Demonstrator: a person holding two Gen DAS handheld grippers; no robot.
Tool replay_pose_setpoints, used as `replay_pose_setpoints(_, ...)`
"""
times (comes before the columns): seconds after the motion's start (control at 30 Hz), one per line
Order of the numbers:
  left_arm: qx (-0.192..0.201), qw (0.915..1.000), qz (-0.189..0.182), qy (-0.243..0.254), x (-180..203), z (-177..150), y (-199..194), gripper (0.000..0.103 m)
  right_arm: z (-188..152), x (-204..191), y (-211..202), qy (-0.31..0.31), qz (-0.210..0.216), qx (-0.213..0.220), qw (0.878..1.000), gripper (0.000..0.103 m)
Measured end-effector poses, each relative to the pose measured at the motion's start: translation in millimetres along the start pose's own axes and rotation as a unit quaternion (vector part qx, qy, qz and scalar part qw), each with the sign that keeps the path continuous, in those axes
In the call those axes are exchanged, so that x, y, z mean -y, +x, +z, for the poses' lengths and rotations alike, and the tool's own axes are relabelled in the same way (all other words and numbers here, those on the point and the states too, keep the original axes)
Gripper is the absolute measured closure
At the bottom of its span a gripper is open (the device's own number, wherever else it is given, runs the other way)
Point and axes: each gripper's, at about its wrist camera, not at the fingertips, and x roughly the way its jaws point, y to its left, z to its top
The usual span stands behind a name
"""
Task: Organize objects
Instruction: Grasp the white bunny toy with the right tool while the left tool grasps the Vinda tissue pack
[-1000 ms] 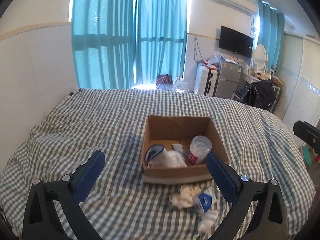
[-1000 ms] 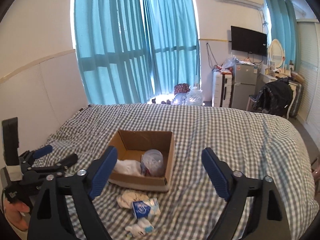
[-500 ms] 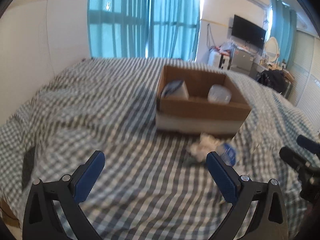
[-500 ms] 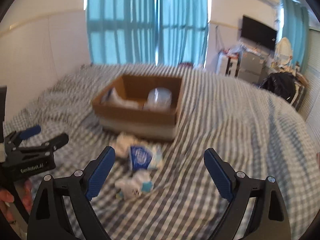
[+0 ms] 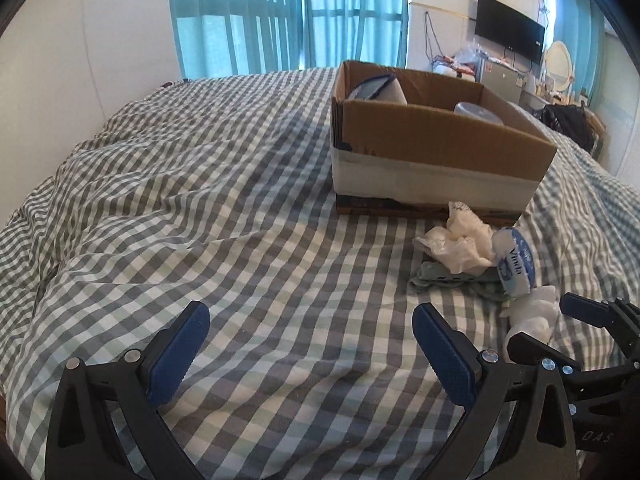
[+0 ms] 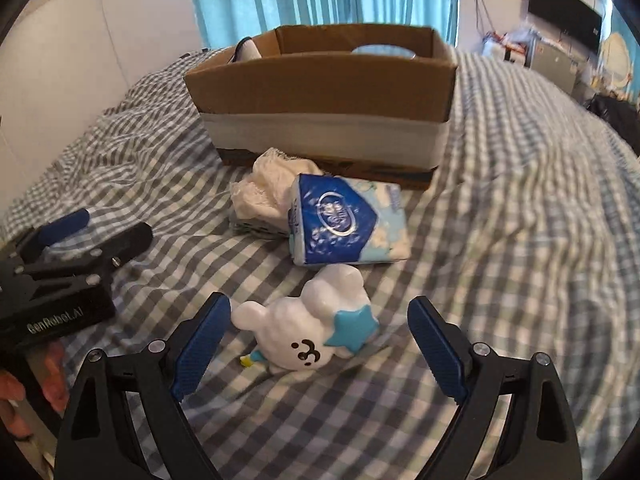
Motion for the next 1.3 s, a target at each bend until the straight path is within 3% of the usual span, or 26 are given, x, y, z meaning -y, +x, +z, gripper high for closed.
replay_pose_setpoints(0.07,-0.006,1.0,0.002,0.0,0,0,4,0.0,1,-1,5,-0.003,0.01,-0.006,1.0,0.014)
replay_pose_setpoints(0.2,-0.009,0.9998,0.015,0.0,1,1,5,0.0,-7,-3,16,-0.017,0.024,-0.032,0.999,0.033)
replay_pose_setpoints(0.37,-0.012,0.9994,0.031,0.008,11,1,2,0.0,-12,9,-4,-0.007,0.024,-0.017,1.0,0.034)
replay_pose_setpoints(0.57,-0.017,0.9997,-0.011,0.011,50,9,0,0.0,-3,43,-50,-0.005,-0.032,0.024,0.999,0.034)
replay_pose_setpoints(0.73,-0.024,0.9984,-0.046,0.022,95,21,10,0.0,2,83,-72,0.03,-0.077,0.04,0.996,0.034)
replay_pose_setpoints(1.0,-0.029,0.9962,-0.063,0.052,144,30,35,0.002,0,109,-60,0.069,-0.066,0.025,0.995,0.034)
replay_pose_setpoints(1.17,-0.045,0.9922,-0.087,0.077,156,25,43,0.043,-2,109,-54,0.069,-0.065,0.018,0.995,0.034)
replay_pose_setpoints(1.3,-0.041,0.99,-0.096,0.095,153,22,31,0.061,-2,105,-52,0.061,-0.071,0.017,0.995,0.034)
